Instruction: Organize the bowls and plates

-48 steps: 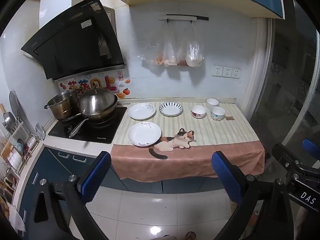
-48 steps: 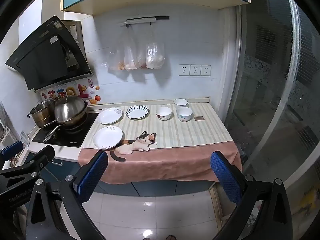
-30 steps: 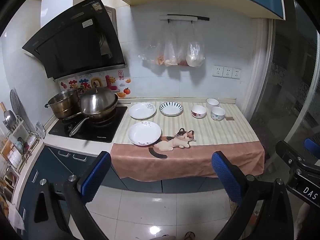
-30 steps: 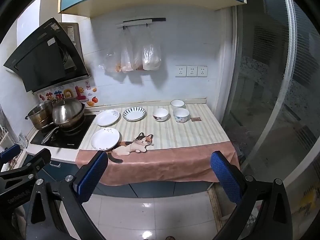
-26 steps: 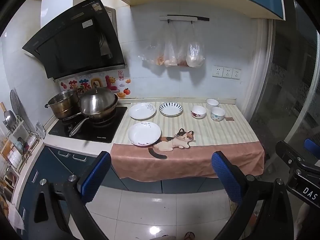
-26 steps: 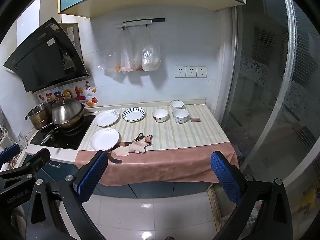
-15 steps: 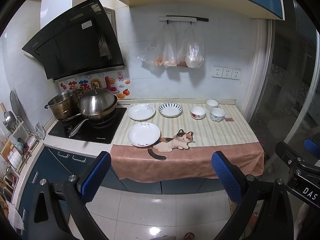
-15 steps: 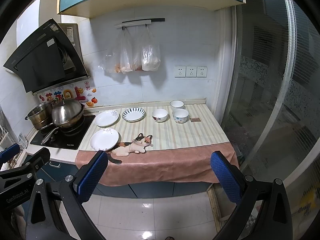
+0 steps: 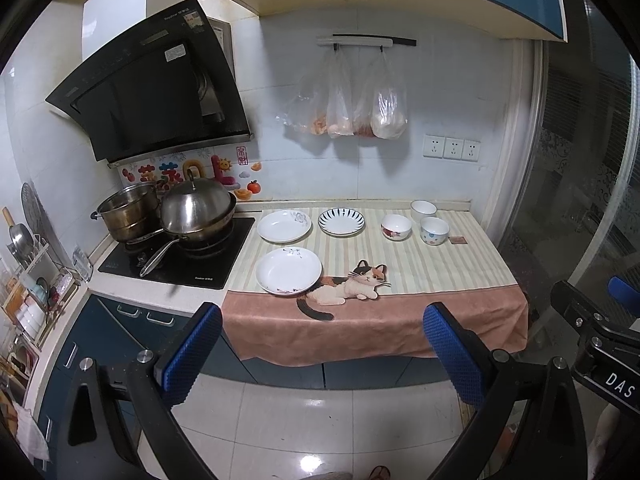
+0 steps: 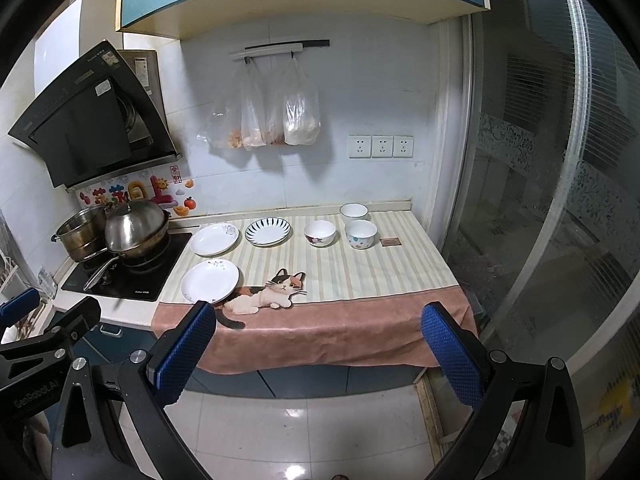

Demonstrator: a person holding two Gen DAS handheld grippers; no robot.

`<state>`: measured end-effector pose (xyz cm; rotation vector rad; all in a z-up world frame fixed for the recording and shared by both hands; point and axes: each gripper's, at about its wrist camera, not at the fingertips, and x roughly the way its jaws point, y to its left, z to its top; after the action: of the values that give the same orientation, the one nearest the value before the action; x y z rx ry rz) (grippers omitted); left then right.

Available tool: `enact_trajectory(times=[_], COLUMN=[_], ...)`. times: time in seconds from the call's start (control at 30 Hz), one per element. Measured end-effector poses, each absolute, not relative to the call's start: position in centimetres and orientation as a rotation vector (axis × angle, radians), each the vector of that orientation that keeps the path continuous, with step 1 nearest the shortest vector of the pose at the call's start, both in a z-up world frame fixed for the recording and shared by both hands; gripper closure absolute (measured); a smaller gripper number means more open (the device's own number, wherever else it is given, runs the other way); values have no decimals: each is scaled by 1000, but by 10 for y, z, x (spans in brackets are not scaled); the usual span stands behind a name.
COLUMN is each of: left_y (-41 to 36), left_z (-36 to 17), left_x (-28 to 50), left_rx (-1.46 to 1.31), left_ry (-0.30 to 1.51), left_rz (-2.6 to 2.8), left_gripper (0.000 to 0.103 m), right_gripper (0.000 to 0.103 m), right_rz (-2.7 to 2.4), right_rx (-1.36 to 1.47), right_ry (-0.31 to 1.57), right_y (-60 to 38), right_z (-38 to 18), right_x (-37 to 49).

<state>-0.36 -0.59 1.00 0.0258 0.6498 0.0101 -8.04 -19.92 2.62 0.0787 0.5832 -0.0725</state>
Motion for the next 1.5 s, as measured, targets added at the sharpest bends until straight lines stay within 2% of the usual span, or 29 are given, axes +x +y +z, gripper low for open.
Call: enact_trajectory(times=[1.5], left_y=[13], left_z=[14], left_x=[-1], left_rx=[15], left_ry=[644], left_rz=[7], left_gripper=[0], right_gripper=[0], right_rz=[-67], right_rx=[69], right_ry=[593], right_y=[-182], right_z=[29], right_x=[-85])
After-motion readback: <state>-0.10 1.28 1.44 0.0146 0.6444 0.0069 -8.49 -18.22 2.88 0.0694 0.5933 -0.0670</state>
